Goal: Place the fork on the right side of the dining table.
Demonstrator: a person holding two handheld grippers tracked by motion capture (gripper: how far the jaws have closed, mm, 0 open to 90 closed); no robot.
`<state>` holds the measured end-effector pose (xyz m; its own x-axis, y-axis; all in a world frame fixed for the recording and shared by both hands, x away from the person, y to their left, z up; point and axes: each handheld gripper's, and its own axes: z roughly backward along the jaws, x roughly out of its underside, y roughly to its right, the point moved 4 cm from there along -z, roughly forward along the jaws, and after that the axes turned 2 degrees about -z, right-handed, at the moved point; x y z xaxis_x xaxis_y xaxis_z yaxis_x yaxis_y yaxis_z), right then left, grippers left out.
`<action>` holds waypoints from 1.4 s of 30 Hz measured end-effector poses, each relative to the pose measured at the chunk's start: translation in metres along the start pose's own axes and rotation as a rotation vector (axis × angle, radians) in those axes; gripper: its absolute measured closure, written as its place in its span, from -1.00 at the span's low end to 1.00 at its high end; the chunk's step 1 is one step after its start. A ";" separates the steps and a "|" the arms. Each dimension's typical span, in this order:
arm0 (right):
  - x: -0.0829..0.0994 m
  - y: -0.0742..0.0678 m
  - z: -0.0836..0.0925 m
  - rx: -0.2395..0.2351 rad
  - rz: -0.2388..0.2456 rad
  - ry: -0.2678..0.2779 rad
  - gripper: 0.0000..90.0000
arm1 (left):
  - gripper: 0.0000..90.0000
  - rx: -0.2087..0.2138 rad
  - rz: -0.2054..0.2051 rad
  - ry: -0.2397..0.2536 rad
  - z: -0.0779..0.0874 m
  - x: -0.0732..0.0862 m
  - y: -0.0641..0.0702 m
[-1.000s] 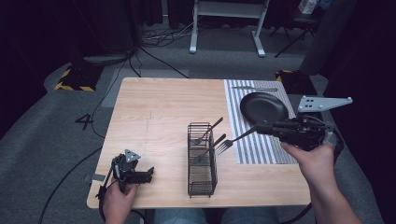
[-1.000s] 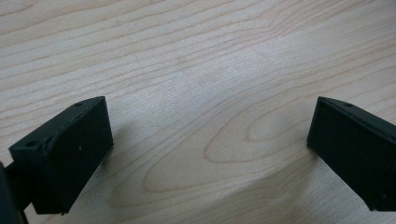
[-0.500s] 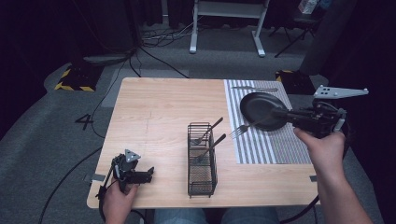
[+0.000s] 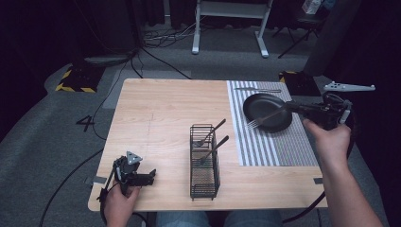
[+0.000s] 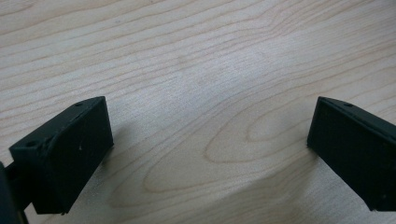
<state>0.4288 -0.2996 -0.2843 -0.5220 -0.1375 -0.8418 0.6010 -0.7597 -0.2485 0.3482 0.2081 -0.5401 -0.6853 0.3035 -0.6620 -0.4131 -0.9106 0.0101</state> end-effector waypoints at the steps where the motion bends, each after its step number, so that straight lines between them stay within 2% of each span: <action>1: 0.003 0.006 -0.003 0.017 -0.013 -0.006 0.93 | -0.99 0.000 0.000 0.000 0.000 0.000 0.000; 5: 0.009 0.017 -0.011 0.043 -0.032 -0.019 0.93 | -0.99 0.000 0.000 0.000 0.000 0.000 0.000; 8: 0.021 0.032 -0.023 0.070 -0.068 -0.041 0.93 | -0.99 0.000 0.000 0.000 0.000 0.000 0.000; 13: 0.034 0.042 -0.036 0.081 -0.097 -0.070 0.93 | -0.99 0.000 0.000 0.000 0.000 0.000 0.000; 32: 0.061 0.056 -0.071 0.101 -0.153 -0.126 0.92 | -0.99 -0.001 0.000 0.000 0.000 0.000 0.000; 42: 0.067 0.067 -0.072 0.129 -0.193 -0.124 0.92 | -0.99 -0.001 0.000 0.000 0.000 0.000 0.000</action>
<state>0.4776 -0.3145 -0.3917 -0.6941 -0.0531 -0.7179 0.4054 -0.8529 -0.3288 0.3482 0.2081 -0.5401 -0.6852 0.3040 -0.6619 -0.4131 -0.9106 0.0094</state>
